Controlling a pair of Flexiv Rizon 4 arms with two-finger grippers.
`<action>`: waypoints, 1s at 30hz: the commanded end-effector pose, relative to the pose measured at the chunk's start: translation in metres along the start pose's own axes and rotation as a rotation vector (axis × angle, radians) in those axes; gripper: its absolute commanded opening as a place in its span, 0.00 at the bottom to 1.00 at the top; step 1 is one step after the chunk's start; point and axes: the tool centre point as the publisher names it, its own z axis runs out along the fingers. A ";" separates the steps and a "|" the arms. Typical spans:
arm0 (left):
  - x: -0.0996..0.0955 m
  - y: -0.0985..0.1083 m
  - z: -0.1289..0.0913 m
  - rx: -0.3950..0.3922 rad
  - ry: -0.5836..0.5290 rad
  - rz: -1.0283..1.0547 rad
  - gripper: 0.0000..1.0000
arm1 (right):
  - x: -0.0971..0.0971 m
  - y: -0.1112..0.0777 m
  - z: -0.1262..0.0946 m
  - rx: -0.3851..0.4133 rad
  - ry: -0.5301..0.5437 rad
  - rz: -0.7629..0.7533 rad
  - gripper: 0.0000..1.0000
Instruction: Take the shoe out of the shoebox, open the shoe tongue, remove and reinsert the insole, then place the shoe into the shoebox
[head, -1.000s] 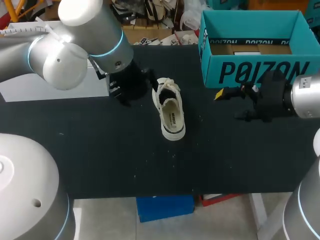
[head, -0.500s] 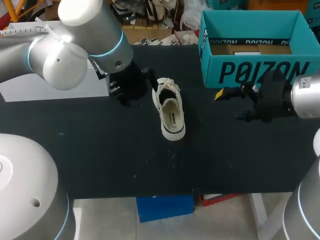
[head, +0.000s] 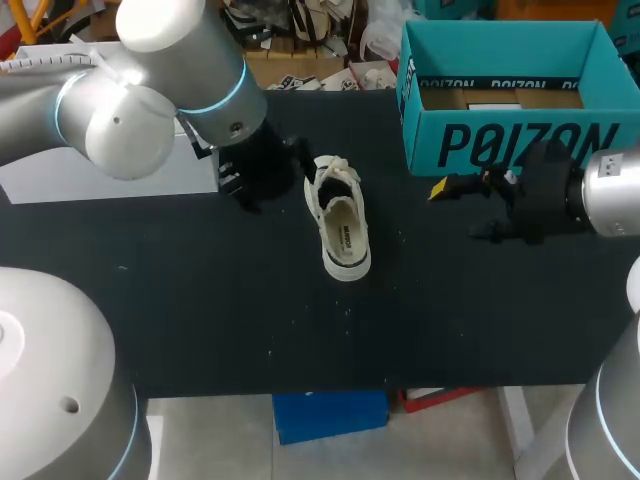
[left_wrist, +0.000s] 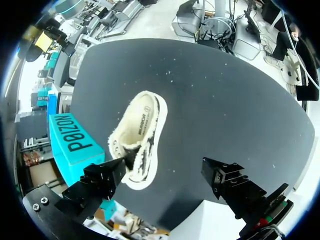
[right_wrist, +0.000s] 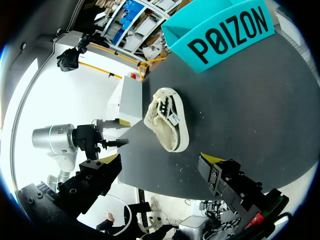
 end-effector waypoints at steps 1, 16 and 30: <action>0.001 0.000 -0.001 0.000 0.000 0.003 1.00 | 0.001 0.000 0.001 0.000 -0.001 0.000 1.00; 0.033 0.002 -0.006 0.191 -0.143 -0.351 1.00 | 0.001 0.000 0.001 0.000 -0.001 0.000 1.00; 0.101 -0.007 -0.036 0.280 -0.307 -0.688 1.00 | 0.001 0.000 0.001 0.000 -0.001 0.000 1.00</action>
